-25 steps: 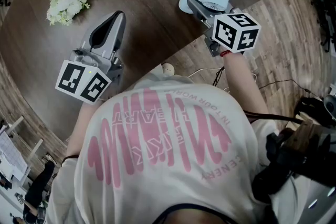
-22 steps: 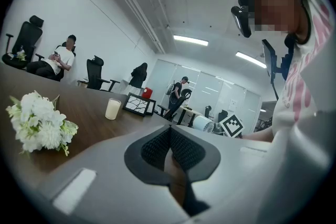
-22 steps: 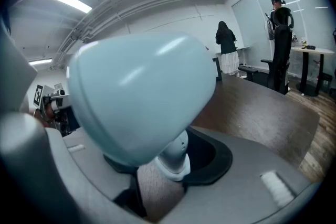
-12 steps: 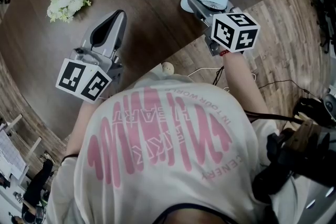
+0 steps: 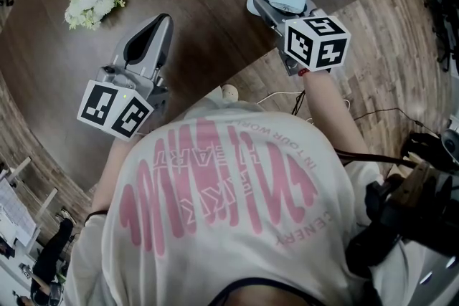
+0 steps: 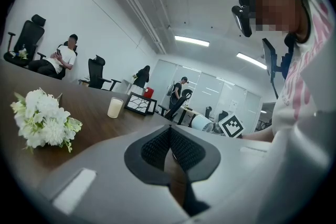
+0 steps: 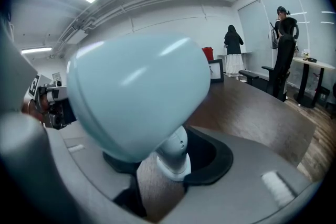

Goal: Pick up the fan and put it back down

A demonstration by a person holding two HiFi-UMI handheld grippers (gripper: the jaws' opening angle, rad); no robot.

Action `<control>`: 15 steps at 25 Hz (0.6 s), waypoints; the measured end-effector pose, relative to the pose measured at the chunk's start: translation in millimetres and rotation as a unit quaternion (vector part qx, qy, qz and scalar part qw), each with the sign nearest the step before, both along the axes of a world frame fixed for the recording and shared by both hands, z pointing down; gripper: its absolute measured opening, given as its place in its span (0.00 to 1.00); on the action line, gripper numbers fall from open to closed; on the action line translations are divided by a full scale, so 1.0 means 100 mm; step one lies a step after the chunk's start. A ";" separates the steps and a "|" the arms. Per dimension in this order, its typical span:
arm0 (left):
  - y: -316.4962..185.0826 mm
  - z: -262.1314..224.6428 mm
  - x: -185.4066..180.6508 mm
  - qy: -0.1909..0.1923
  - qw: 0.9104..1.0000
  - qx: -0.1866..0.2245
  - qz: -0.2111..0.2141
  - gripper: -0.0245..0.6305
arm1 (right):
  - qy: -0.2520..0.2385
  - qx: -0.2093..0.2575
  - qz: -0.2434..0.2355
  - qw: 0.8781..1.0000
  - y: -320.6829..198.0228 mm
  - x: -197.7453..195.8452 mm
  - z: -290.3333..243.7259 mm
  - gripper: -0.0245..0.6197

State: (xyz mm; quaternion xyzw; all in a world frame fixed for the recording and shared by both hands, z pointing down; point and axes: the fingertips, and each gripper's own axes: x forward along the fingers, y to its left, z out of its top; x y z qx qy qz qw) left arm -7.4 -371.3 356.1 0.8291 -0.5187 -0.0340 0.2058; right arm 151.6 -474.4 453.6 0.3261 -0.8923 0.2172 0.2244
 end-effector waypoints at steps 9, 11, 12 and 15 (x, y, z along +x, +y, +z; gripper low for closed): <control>0.07 -0.06 -0.03 -0.003 1.000 0.007 -0.008 0.06 | 0.016 0.008 -0.006 1.000 0.04 -0.04 0.04 0.39; 0.10 -0.10 -0.02 -0.005 1.000 0.009 -0.009 0.06 | 0.020 0.013 -0.005 1.000 0.06 -0.05 0.05 0.39; 0.12 -0.12 -0.01 -0.007 1.000 0.010 -0.009 0.06 | 0.021 0.016 -0.005 1.000 0.07 -0.06 0.05 0.39; 0.15 -0.19 0.02 -0.012 1.000 0.019 -0.007 0.06 | 0.017 0.022 -0.003 1.000 0.05 -0.07 0.04 0.40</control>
